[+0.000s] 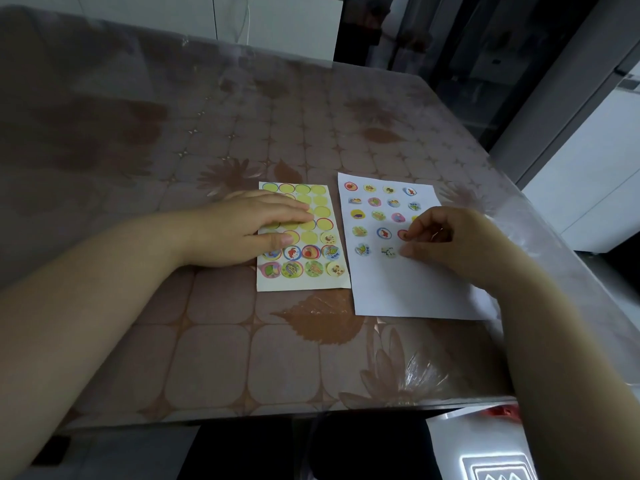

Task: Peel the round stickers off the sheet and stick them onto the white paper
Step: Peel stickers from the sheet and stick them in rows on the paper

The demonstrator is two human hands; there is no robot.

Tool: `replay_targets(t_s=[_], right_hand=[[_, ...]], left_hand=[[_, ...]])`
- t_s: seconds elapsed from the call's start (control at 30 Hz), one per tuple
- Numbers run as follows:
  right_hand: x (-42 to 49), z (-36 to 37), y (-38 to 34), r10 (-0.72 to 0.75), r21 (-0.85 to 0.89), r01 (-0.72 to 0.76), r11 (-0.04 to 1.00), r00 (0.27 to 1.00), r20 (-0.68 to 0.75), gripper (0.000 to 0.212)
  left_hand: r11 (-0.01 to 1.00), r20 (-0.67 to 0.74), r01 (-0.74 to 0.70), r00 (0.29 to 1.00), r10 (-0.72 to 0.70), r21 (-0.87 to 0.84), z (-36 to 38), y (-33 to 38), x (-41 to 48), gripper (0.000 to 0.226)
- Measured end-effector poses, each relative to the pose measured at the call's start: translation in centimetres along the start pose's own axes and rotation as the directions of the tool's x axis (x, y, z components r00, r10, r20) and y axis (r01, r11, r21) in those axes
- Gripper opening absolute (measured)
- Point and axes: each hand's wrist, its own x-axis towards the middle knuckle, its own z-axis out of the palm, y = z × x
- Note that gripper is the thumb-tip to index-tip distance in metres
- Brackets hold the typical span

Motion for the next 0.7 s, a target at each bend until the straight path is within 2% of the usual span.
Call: replay_targets(t_s=[0.17, 0.27, 0.37, 0.43, 0.57, 0.7], right_hand=[[-0.4, -0.1, -1.5, -0.129, -0.179, 0.13, 0.975, 0.991, 0.018, 0.005], [0.0, 0.4, -4.3, -0.261, -0.239, 0.288, 0.927, 0.955, 0.139, 0.004], [1.5, 1.7, -6.1, -0.304, -0.307, 0.363, 0.88, 0.926, 0.226, 0.006], [2.5, 2.6, -6.2, -0.292, -0.279, 0.351, 0.894, 0.927, 0.235, 0.006], [2.7, 3.9, -5.6, -0.283, -0.106, 0.311, 0.944, 0.933, 0.22, 0.01], [2.7, 4.3, -5.2, -0.287, -0.037, 0.299, 0.954, 0.938, 0.195, 0.011]], left_hand=[[1.0, 0.002, 0.014, 1.0, -0.014, -0.022, -0.6, 1.2, -0.5, 0.074], [1.0, 0.017, -0.002, 1.0, 0.002, 0.016, -1.0, 1.7, -0.6, 0.064], [0.995, 0.033, -0.026, 0.999, 0.023, 0.095, -1.2, 1.8, -0.5, 0.056], [0.995, 0.025, -0.044, 0.999, 0.042, 0.093, -1.3, 1.7, -0.5, 0.057], [0.994, 0.016, -0.052, 0.999, 0.051, 0.097, -1.1, 1.6, -0.4, 0.055], [0.994, 0.02, -0.036, 0.999, 0.034, 0.104, -1.0, 1.5, -0.4, 0.056]])
